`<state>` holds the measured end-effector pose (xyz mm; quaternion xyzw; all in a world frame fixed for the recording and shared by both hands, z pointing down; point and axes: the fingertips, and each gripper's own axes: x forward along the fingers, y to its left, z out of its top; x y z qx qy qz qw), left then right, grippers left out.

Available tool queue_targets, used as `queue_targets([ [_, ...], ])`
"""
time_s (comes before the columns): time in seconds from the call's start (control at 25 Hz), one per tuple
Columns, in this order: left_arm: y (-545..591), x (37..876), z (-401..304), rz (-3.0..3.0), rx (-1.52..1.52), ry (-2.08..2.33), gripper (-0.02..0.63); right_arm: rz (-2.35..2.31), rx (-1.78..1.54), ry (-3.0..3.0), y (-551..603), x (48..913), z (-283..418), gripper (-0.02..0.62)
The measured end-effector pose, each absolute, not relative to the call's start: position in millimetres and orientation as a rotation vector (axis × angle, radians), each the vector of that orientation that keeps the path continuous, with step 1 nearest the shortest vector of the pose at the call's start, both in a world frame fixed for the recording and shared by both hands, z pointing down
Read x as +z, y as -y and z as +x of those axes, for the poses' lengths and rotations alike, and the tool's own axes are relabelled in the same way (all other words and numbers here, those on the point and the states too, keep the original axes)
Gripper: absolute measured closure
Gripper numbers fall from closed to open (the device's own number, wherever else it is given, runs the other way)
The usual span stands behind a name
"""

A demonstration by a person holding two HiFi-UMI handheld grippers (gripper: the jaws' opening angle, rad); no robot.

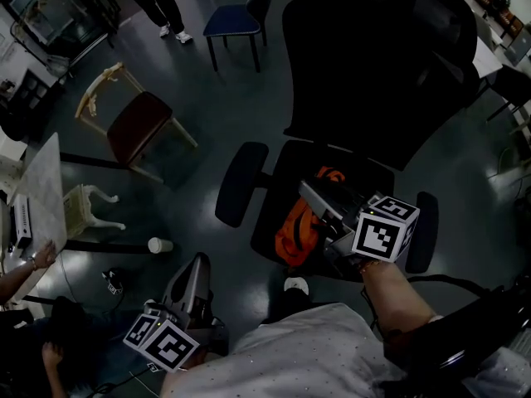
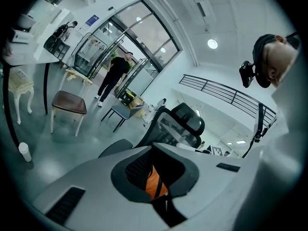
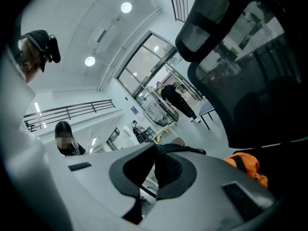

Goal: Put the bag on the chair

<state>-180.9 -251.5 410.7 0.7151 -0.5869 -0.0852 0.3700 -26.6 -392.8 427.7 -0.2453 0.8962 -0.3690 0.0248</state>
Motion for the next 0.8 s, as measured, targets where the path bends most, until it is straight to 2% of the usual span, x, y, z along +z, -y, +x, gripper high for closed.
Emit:
queue_targets([
  [0.52, 253, 421, -165, 1.826, -0.199, 1.489, 0.609, -0.721, -1.223, -2.781, 390, 460, -26, 0.594],
  [0.8, 257, 424, -181, 1.806, -0.219, 1.519, 0.609, -0.717, -1.323, -2.744, 388, 477, -25, 0.594],
])
